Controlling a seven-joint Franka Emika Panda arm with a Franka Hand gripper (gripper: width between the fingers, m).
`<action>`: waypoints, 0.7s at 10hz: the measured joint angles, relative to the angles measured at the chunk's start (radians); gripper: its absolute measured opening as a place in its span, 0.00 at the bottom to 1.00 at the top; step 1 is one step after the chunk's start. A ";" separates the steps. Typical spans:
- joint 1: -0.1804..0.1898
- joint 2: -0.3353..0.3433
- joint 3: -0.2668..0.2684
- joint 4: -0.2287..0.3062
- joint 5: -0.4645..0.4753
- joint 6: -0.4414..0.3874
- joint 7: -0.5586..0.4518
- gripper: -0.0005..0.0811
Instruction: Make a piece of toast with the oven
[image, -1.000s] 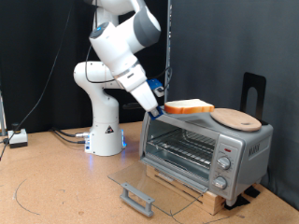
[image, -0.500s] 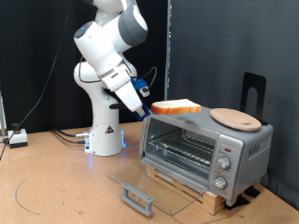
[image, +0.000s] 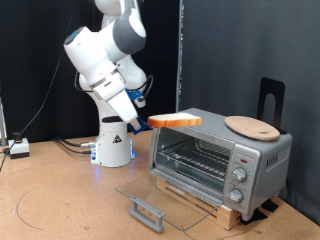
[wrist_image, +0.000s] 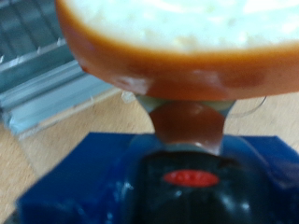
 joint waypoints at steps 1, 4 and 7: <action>-0.013 0.023 -0.012 0.008 -0.033 -0.003 -0.005 0.51; -0.041 0.103 -0.033 0.033 -0.106 0.004 -0.021 0.51; -0.045 0.187 -0.031 0.030 -0.143 0.076 -0.071 0.51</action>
